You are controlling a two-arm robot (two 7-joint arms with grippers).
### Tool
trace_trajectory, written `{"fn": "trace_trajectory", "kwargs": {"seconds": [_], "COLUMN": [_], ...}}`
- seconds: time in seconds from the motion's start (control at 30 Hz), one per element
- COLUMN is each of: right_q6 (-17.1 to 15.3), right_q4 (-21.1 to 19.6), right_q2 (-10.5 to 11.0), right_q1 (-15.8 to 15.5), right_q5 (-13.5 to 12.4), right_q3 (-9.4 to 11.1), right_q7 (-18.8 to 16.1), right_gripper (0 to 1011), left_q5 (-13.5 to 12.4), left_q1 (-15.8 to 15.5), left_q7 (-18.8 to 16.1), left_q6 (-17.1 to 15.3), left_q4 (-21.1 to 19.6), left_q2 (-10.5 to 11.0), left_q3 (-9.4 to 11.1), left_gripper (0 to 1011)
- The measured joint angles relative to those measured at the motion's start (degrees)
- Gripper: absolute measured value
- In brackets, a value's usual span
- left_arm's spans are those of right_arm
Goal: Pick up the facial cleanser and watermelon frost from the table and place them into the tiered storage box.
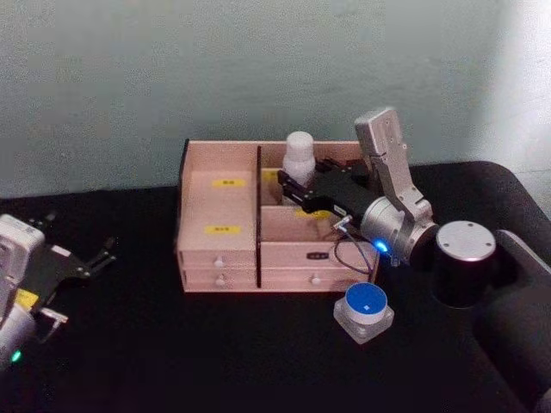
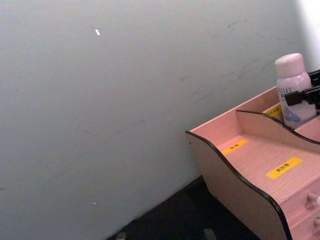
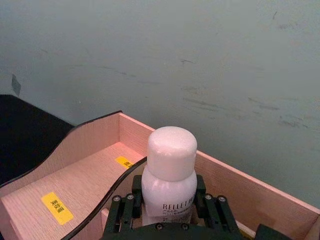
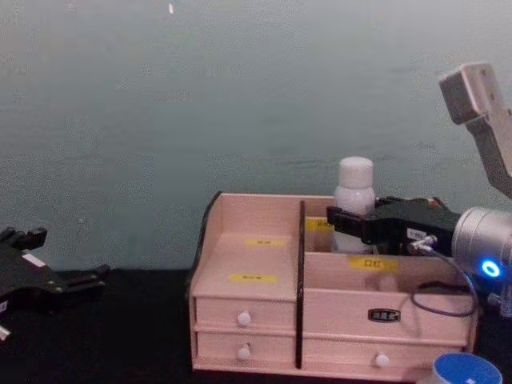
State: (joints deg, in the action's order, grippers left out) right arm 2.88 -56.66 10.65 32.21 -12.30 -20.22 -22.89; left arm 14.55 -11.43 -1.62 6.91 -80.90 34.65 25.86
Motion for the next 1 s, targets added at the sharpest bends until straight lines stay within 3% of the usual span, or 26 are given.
{"fn": "trace_trajectory", "kwargs": {"seconds": [0.17, 0.43, 0.63, 1.0], "right_q6": [0.0, 0.1, 0.1, 0.8], "right_q4": [0.0, 0.0, -0.1, -6.8], "right_q2": [0.0, 0.0, 0.0, 1.7], "right_q1": [0.0, 0.0, 0.0, -3.4], "right_q5": [0.0, 0.0, 0.0, 0.5], "right_q3": [0.0, 0.0, 0.0, 0.5], "right_q7": [0.0, 0.1, 0.0, 0.5], "right_gripper": [614, 868, 1003, 1000], "left_q5": [0.0, 0.0, 0.0, 0.0], "left_q1": [0.0, 0.0, 0.0, 0.0], "left_q7": [0.0, 0.0, 0.0, 0.0], "left_q6": [0.0, 0.0, 0.0, 0.0], "left_q4": [0.0, 0.0, 0.0, 0.0], "left_q2": [0.0, 0.0, 0.0, 0.0], "left_q3": [0.0, 0.0, 0.0, 0.0], "left_gripper": [1001, 1001, 1001, 1001]}}
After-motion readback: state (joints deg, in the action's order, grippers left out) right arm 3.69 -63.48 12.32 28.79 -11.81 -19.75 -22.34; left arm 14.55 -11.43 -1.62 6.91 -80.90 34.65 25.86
